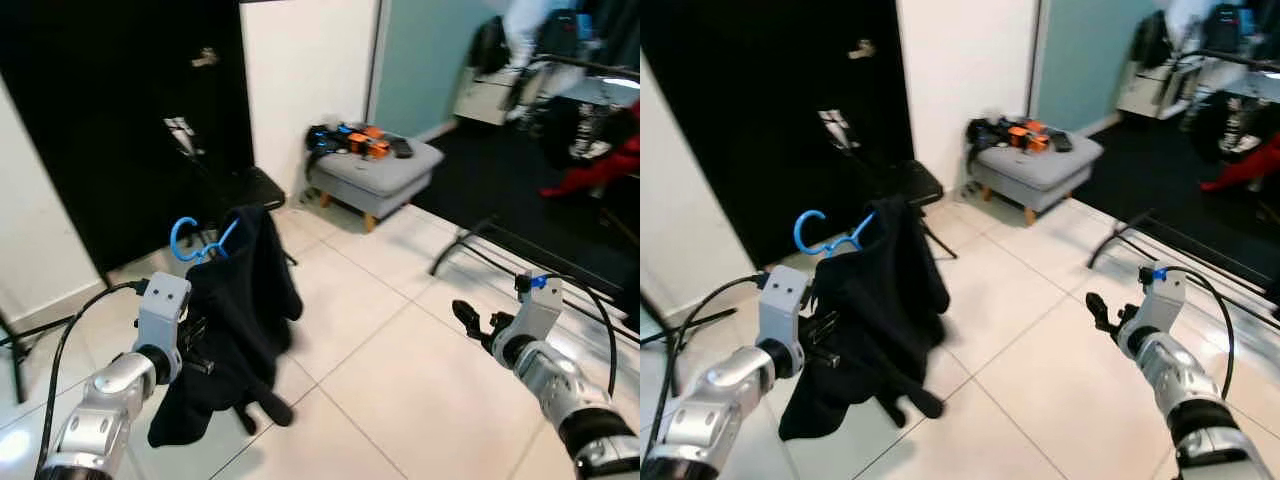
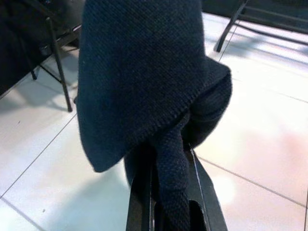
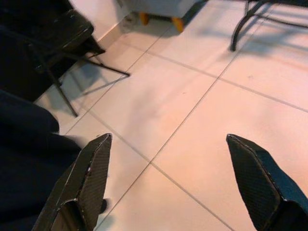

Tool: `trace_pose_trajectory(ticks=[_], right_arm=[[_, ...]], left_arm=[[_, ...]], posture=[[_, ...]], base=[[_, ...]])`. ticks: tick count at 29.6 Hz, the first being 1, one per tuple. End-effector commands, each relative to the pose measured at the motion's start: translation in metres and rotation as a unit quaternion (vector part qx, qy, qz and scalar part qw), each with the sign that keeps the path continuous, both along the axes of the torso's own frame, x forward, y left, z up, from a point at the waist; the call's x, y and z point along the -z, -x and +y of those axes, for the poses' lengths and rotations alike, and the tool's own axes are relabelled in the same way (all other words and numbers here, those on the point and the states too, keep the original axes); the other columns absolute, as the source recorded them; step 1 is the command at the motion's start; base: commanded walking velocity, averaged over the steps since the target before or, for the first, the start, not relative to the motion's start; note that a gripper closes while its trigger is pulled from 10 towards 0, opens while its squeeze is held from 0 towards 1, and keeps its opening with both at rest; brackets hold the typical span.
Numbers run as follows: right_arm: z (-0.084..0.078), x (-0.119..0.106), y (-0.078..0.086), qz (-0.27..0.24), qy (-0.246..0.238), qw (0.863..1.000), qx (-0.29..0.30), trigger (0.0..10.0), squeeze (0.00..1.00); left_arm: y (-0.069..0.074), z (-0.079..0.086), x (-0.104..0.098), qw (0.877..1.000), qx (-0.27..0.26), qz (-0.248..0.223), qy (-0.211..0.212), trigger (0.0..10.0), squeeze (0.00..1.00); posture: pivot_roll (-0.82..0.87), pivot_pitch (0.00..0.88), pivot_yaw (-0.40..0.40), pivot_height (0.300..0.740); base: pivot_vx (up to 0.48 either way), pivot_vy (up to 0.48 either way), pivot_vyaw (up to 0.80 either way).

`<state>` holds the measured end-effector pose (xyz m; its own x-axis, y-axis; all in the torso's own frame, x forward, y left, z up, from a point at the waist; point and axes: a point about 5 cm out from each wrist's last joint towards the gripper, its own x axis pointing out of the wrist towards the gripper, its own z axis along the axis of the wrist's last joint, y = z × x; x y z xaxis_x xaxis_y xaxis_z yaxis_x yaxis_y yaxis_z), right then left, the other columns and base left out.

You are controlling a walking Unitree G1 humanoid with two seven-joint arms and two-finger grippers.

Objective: Hang hanger

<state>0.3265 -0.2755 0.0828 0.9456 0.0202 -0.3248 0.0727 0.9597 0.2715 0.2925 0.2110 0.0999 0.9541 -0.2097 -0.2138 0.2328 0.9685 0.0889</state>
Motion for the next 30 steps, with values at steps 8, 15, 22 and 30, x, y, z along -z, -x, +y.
trace_pose_trajectory(ticks=[8, 15, 22, 30], right_arm=[[0.019, -0.007, -0.009, -0.018, 0.053, 0.998, 0.005, 10.0, 0.0], [0.032, -0.01, -0.013, -0.034, 0.063, 0.997, 0.01, 10.0, 0.0], [0.039, -0.011, -0.016, -0.04, 0.071, 0.997, 0.002, 10.0, 0.0], [0.037, 0.001, 0.0, -0.032, 0.11, 0.993, -0.012, 10.0, 0.0]], left_arm=[[-0.013, -0.025, -0.034, 0.996, -0.009, -0.084, -0.002, 10.0, 0.0], [-0.017, -0.051, -0.054, 0.992, 0.031, -0.118, 0.008, 10.0, 0.0], [-0.011, -0.06, -0.048, 0.993, 0.045, -0.106, 0.007, 10.0, 0.0], [0.021, -0.05, -0.021, 0.998, 0.011, -0.064, 0.002, 10.0, 0.0]], posture=[[-0.17, 0.0, -0.01, 0.74], [-0.16, 0.0, -0.008, 0.74], [-0.15, 0.0, -0.01, 0.74], [-0.15, 0.0, -0.011, 0.74]], base=[[0.224, 0.0, -0.74], [0.48, 0.0, -0.57], [0.48, 0.0, 0.0], [0.48, 0.0, -0.25]])
